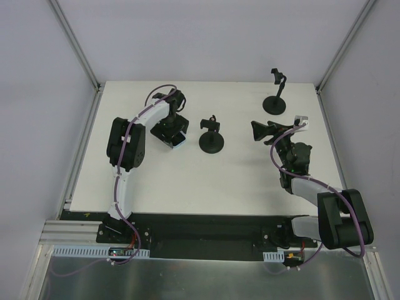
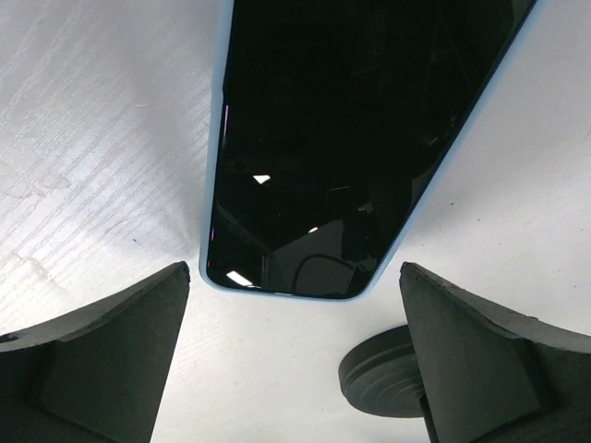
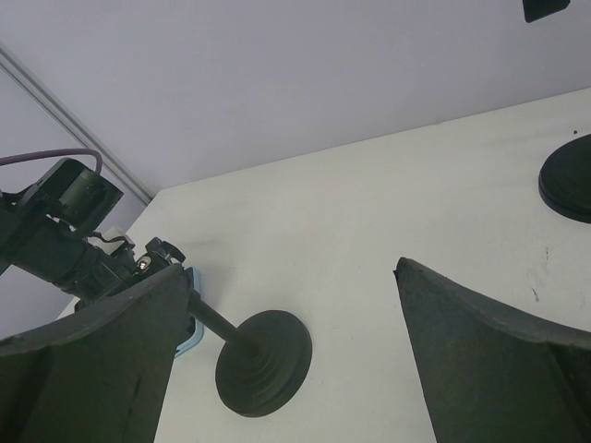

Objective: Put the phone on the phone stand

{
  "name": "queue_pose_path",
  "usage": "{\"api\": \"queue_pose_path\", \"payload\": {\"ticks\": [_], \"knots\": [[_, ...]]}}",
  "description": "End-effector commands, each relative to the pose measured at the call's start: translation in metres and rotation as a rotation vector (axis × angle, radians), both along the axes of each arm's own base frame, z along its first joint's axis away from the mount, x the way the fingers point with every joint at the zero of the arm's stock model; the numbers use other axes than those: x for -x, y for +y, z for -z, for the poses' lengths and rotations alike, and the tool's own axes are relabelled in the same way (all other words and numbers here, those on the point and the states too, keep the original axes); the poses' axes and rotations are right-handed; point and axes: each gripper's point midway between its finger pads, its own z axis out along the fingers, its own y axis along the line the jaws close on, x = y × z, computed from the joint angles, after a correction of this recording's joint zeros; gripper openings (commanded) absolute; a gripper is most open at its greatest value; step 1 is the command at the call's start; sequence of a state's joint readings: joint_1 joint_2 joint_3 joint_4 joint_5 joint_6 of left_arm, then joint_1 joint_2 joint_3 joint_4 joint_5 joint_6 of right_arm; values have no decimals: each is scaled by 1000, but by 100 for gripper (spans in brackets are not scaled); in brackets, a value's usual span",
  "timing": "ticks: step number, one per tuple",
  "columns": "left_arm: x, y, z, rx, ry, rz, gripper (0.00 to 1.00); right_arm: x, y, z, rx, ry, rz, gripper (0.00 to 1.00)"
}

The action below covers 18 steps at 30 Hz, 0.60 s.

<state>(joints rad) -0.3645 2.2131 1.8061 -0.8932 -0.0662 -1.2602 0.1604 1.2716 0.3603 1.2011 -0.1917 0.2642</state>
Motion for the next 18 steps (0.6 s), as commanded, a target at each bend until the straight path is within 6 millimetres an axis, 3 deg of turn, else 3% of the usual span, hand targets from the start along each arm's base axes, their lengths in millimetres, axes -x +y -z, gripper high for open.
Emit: {"api": "queue_pose_path", "payload": {"ticks": [1,10,18], "knots": [[-4,8,-17,-8,-16,-99,95,3,-2,-21,-28,-81,-1,96],[-1,4,-15,-6,-9,-143,87,4,-5,-22,-35,-88,3,96],[-1,-7,-13,25,5,-119,64,4,-7,-20,-40,-84,10,96]]}}
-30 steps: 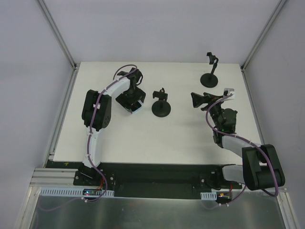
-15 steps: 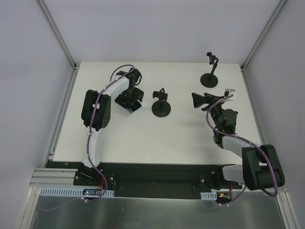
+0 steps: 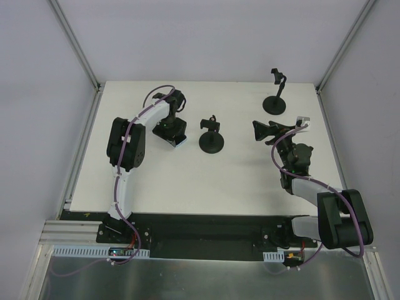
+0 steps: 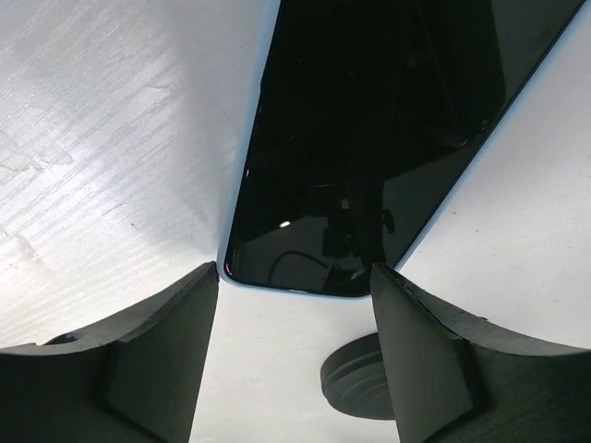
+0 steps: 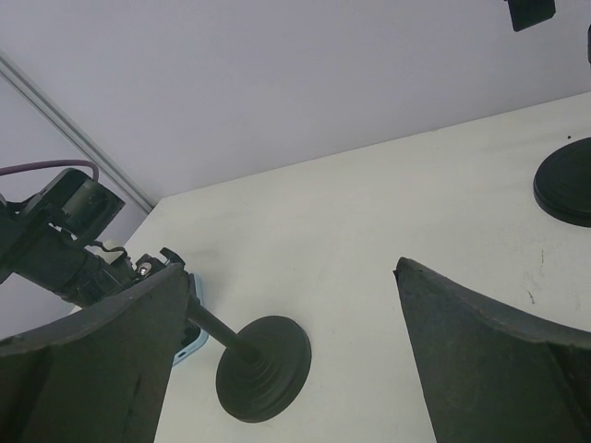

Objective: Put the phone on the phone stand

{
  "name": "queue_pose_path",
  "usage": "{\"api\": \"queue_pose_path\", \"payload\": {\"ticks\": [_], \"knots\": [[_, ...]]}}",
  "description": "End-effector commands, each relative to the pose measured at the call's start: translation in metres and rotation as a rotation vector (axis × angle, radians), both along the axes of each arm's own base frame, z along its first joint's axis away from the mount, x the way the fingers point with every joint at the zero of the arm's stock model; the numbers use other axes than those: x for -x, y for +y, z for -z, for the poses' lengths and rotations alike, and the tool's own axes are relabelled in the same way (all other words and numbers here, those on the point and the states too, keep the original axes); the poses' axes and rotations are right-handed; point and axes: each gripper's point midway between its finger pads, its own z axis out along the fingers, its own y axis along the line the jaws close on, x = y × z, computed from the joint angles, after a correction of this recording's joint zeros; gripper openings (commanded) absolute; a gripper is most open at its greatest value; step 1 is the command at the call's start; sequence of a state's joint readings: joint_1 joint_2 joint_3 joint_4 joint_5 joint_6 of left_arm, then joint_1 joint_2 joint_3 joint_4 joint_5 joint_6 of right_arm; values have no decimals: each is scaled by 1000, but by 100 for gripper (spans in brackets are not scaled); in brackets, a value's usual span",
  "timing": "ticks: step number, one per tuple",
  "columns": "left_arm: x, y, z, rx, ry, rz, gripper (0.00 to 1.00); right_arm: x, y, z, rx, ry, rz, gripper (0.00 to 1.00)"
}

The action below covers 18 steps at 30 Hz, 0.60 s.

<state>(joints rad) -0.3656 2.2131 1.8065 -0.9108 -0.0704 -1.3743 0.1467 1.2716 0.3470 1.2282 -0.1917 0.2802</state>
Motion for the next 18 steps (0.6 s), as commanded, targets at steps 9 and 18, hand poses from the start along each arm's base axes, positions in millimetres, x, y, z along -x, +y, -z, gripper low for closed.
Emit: {"api": "queue_pose_path", "payload": {"ticks": [9,18], "knots": [[-24,-22,-27,21,-85,53,71,3,-4,-19,-28,-76,1,96],[-16,-8,-31,8,-72,-54,99,3,-2,-19,-35,-76,-8,96]]}}
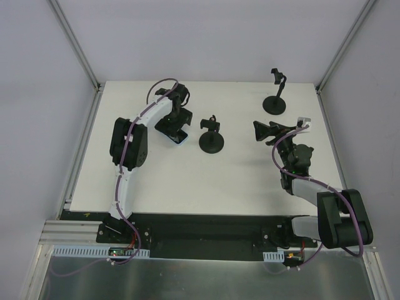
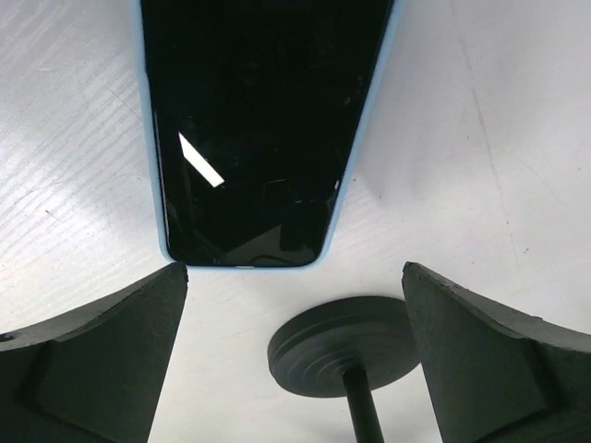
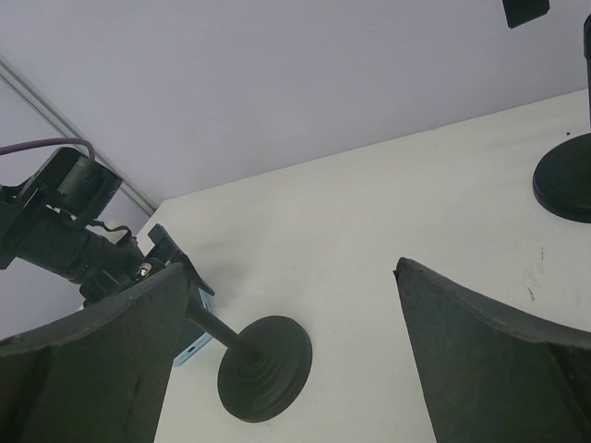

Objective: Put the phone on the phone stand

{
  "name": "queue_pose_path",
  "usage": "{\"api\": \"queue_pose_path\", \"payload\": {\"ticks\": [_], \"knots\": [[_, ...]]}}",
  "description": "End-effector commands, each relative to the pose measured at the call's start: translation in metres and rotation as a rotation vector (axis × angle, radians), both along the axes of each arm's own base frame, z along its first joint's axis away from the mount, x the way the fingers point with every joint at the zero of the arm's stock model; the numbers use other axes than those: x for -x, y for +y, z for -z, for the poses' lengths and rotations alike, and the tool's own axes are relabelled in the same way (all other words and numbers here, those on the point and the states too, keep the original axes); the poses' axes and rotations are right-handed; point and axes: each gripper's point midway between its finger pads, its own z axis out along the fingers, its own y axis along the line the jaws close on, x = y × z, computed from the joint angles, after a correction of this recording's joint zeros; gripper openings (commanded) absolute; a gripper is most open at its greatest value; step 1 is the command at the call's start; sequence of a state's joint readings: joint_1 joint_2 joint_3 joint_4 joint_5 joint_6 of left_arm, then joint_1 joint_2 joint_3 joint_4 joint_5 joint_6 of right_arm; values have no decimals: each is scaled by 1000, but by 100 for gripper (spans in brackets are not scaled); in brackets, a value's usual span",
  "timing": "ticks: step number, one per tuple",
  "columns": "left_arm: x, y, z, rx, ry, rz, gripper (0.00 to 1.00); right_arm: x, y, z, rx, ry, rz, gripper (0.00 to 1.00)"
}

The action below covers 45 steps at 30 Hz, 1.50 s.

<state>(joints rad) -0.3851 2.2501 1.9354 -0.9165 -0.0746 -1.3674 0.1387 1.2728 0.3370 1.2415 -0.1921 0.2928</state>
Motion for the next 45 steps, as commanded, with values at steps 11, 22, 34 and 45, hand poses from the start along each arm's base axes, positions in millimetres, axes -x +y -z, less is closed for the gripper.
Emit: {"api": "queue_pose_path", "payload": {"ticks": [11,22,34,45], "knots": [[8,14,0,-13,8,-155,99,2,-1,-19,-28,-76,-11,96],[-5,12,1,36,3,-207,93,1,-2,-19,-36,-73,-10,96],[-31,-10,0,118,-10,-186,73,1,-2,-17,-37,-68,-11,96],[-23,68,-90,-302,-283,154,87,-1,-1,-15,-43,-59,-17,96]]}}
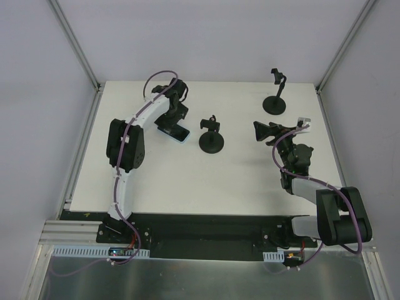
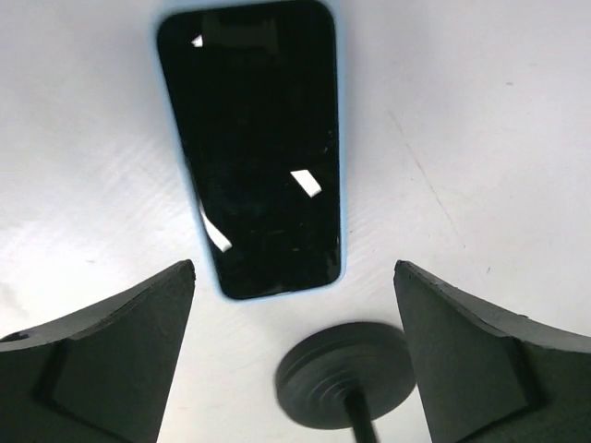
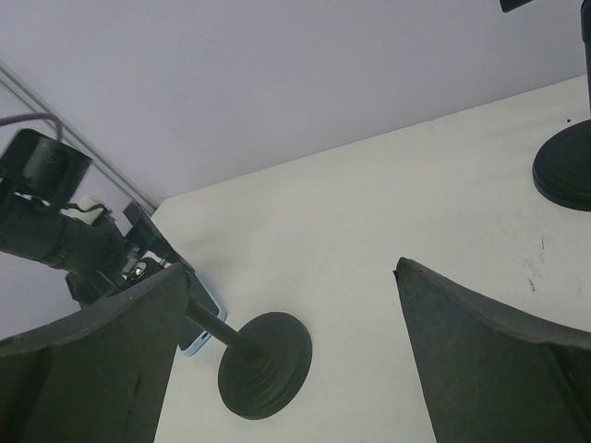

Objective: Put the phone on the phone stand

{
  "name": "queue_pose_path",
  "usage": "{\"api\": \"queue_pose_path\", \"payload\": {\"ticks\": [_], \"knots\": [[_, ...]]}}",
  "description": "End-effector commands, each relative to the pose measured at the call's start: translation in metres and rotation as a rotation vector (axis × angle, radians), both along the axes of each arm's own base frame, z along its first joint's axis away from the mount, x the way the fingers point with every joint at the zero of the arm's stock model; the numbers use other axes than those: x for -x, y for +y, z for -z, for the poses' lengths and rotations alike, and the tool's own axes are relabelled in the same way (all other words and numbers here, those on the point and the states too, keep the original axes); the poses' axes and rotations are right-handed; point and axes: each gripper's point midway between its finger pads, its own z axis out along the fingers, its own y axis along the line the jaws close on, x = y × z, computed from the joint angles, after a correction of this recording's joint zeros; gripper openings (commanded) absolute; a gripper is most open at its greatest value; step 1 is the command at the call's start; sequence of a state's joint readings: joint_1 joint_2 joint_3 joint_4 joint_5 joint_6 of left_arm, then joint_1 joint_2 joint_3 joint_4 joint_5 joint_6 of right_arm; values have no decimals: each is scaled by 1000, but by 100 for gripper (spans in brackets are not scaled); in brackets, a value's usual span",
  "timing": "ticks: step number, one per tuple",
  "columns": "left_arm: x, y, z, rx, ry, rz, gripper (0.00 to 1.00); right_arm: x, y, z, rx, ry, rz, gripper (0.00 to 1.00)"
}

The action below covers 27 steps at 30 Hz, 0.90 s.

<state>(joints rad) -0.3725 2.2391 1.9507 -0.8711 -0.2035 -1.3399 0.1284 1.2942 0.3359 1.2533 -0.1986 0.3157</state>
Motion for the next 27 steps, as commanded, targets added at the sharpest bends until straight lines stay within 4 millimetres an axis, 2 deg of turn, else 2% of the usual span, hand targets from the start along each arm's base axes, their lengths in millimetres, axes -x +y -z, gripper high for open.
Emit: {"api": "queue_pose_path", "payload": {"ticks": [1,4,8,10,11,12,14,15,16,17,18,19,20,21,22,23,24,25,26,27], "knots": [[3,58,-88,-262,-161,254,87,1,2,-21,-24,-79,-19,96],[5,68,-99,-300,-155,428,82,1,4,-20,-26,-74,-32,96],[4,66,-111,-328,-198,592,82,-4,12,-25,-51,-70,-77,97],[0,59,-125,-312,-273,649,89,-5,23,-22,-49,-51,-117,98],[2,59,-120,-292,-276,662,93,-5,27,-22,-48,-46,-129,99],[5,52,-130,-252,-317,683,99,-5,36,-25,-44,-31,-155,99],[7,51,-126,-207,-350,686,99,-3,51,-28,-27,-7,-190,97],[11,51,-140,-190,-395,681,99,-7,55,-29,21,35,-178,96],[21,50,-129,-159,-382,686,99,-6,59,-28,57,59,-177,96],[22,49,-134,-142,-419,681,99,-2,72,-32,103,66,-193,96],[28,55,-151,-128,-472,653,99,0,69,-22,186,124,-154,96],[42,58,-138,-99,-451,651,99,-1,72,-40,214,101,-144,96],[47,63,-142,-95,-473,629,99,5,82,-45,244,104,-163,96],[58,75,-160,-90,-523,587,99,10,85,-38,286,152,-161,96],[72,84,-143,-85,-489,566,99,10,92,-61,323,106,-167,96],[83,85,-144,-59,-502,564,99,20,112,-64,348,105,-212,96],[95,89,-163,-61,-573,555,99,22,118,-58,409,130,-211,96],[108,95,-149,-58,-548,551,99,25,130,-60,452,116,-239,96],[117,97,-150,-59,-560,559,99,30,150,-79,466,75,-264,95],[131,101,-162,-81,-600,574,99,28,162,-64,509,112,-279,95]]}}
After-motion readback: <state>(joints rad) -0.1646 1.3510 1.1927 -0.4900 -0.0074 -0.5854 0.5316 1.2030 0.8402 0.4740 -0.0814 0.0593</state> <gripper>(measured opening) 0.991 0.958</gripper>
